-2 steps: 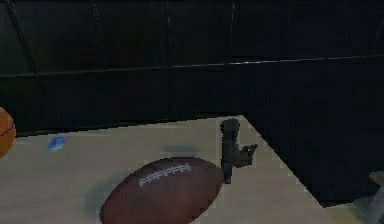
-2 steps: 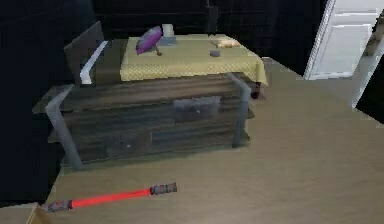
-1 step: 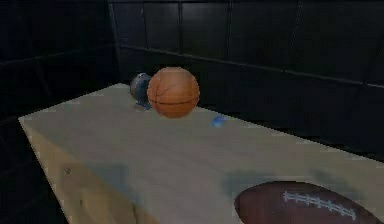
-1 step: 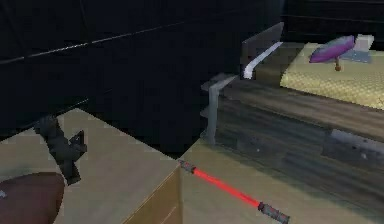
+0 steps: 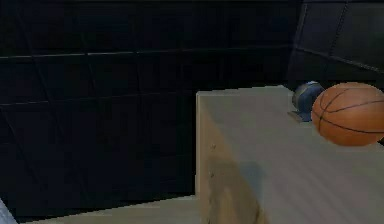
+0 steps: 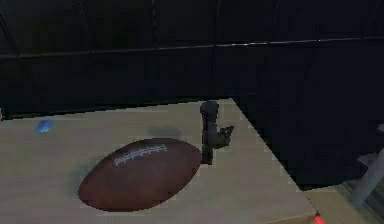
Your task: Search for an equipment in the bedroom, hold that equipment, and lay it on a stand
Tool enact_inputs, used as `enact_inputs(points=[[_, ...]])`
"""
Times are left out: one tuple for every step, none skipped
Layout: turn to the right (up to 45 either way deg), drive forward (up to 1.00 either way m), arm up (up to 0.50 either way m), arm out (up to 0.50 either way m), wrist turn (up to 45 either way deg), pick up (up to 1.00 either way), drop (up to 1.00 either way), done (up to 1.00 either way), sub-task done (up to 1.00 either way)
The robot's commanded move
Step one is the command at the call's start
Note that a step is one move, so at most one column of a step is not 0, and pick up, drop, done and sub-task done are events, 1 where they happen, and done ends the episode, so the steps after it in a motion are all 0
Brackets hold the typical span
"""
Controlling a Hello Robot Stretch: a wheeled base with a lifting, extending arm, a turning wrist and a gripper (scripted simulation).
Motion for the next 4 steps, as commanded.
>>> enact_inputs(points=[[-45.0, 0.00, 0.00, 0.00, 0.0, 0.00, 0.00, 0.00, 0.00], [0.0, 0.00, 0.50, 0.00, 0.0, 0.00, 0.00, 0.00, 0.00], [0.0, 0.00, 0.38, 0.00, 0.0, 0.00, 0.00, 0.00, 0.00], [0.0, 0.00, 0.00, 0.48, 0.0, 0.00, 0.00, 0.00, 0.00]])
